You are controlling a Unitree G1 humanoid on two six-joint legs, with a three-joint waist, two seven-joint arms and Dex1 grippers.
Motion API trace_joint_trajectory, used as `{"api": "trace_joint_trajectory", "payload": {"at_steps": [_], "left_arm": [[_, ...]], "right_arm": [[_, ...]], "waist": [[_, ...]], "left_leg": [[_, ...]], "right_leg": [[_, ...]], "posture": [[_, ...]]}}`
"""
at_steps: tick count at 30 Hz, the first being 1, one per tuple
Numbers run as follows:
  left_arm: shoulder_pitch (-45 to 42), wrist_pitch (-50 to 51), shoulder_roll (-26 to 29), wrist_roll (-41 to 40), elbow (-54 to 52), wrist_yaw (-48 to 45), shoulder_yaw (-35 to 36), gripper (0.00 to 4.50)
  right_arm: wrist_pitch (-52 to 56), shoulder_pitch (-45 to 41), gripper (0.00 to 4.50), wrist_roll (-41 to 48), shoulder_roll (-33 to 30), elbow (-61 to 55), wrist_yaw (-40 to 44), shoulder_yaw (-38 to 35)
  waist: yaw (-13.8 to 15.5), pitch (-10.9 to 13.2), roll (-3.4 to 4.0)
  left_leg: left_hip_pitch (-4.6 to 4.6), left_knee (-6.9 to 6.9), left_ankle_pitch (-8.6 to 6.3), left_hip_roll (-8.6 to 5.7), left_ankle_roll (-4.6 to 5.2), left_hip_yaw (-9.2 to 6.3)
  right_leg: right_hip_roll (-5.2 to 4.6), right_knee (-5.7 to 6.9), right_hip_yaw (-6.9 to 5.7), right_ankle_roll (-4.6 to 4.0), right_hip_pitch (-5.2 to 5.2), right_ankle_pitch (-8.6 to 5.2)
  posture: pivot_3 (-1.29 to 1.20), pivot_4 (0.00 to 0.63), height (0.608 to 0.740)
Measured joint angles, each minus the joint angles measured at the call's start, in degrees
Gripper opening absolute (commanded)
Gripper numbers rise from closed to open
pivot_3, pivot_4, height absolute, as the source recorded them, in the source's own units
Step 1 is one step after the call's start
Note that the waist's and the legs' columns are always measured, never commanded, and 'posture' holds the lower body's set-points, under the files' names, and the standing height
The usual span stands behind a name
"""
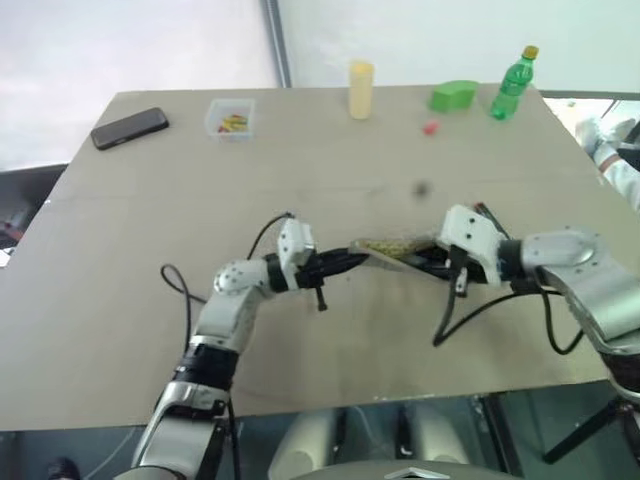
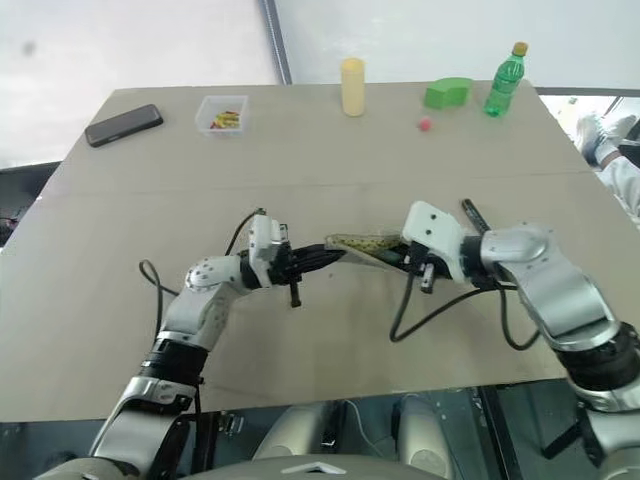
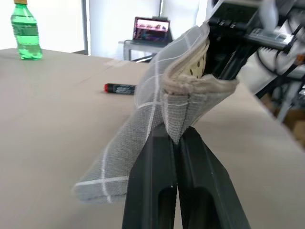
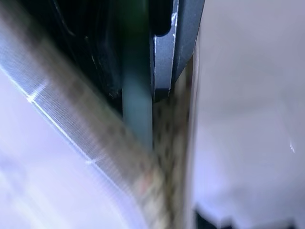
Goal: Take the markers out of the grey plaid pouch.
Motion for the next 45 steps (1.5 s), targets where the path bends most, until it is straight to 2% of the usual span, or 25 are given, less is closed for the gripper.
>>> {"api": "trace_joint_trajectory", "payload": {"at_steps": [6,10,17,25,29,33,37,42,45], "left_arm": [[-2.9,-18.7,1.6,12.3,6.2,6.5,-2.1,0.00],[-3.7,-25.6,1.8,16.3,9.0,9.8,-2.9,0.00],[-3.7,-25.4,1.7,16.2,10.8,13.1,-3.3,0.00],[-4.9,-28.2,3.3,18.1,13.9,18.3,-3.2,0.00],[-6.0,-30.8,4.2,19.4,15.1,22.0,-3.2,0.00],[-8.0,-32.4,5.0,20.6,15.2,25.1,-3.2,0.00],[-8.4,-32.2,5.3,20.7,15.2,26.3,-3.2,0.00],[-8.4,-28.6,5.4,22.1,14.4,29.9,-2.9,0.00],[-9.2,-24.9,5.2,26.6,12.4,36.2,-2.1,0.00]], "right_arm": [[4.6,-1.9,0.29,3.6,1.6,-0.9,-2.3,0.1],[3.4,-2.3,0.29,4.2,1.8,1.5,-3.8,0.1],[-4.1,-1.5,0.29,6.6,1.4,3.1,-3.1,-1.1],[-7.7,-1.4,0.29,17.0,11.3,6.4,-6.3,-11.4],[-7.5,-2.6,0.29,22.9,17.9,9.0,-12.7,-16.0],[-4.1,-6.0,0.29,30.7,21.8,11.0,-21.7,-21.4],[3.6,-5.2,0.29,48.7,23.3,11.0,-30.3,-27.6],[6.0,-2.3,0.29,63.2,29.3,8.9,-43.6,-28.3],[2.1,-2.8,0.29,71.1,38.1,8.3,-50.9,-27.0]], "waist": [[-0.3,0.0,-0.03],[-0.1,0.0,-0.03],[-0.4,0.0,-0.04],[-0.4,0.0,-0.04],[-0.4,0.0,-0.04],[-0.3,0.0,-0.04],[-0.5,0.0,-0.04],[-0.9,0.0,-0.03],[-1.2,0.0,-0.03]], "left_leg": [[0.01,0.00,-0.01,0.03,0.01,-0.03],[0.00,0.01,-0.01,-0.06,0.03,-0.02],[0.00,0.03,0.01,-0.08,0.02,-0.01],[0.05,0.10,-0.02,-0.05,0.09,-0.02],[0.04,0.12,0.05,-0.08,-0.04,0.01],[0.04,0.11,0.05,-0.10,-0.04,-0.01],[0.02,0.06,0.06,-0.10,-0.05,0.01],[0.07,0.05,-0.03,-0.06,0.12,0.04],[0.13,0.06,-0.03,-0.03,0.13,0.03]], "right_leg": [[0.00,0.04,0.06,0.00,-0.01,0.00],[-0.04,0.04,-0.01,0.01,0.00,0.00],[-0.02,0.07,-0.10,0.03,0.00,0.01],[0.02,0.21,-0.08,0.05,0.01,0.02],[0.01,0.22,-0.03,0.05,0.00,0.03],[0.01,0.23,-0.03,0.05,0.00,0.03],[-0.01,0.21,0.07,0.05,0.00,0.03],[0.04,0.33,0.25,0.06,-0.02,0.04],[0.19,0.47,0.21,0.06,-0.02,0.04]], "posture": [[0.00,0.150,0.740],[0.00,0.150,0.740],[0.00,0.150,0.740],[0.00,0.150,0.740],[0.00,0.150,0.740],[0.00,0.150,0.740],[0.00,0.150,0.740],[0.00,0.150,0.740],[0.00,0.150,0.740]]}}
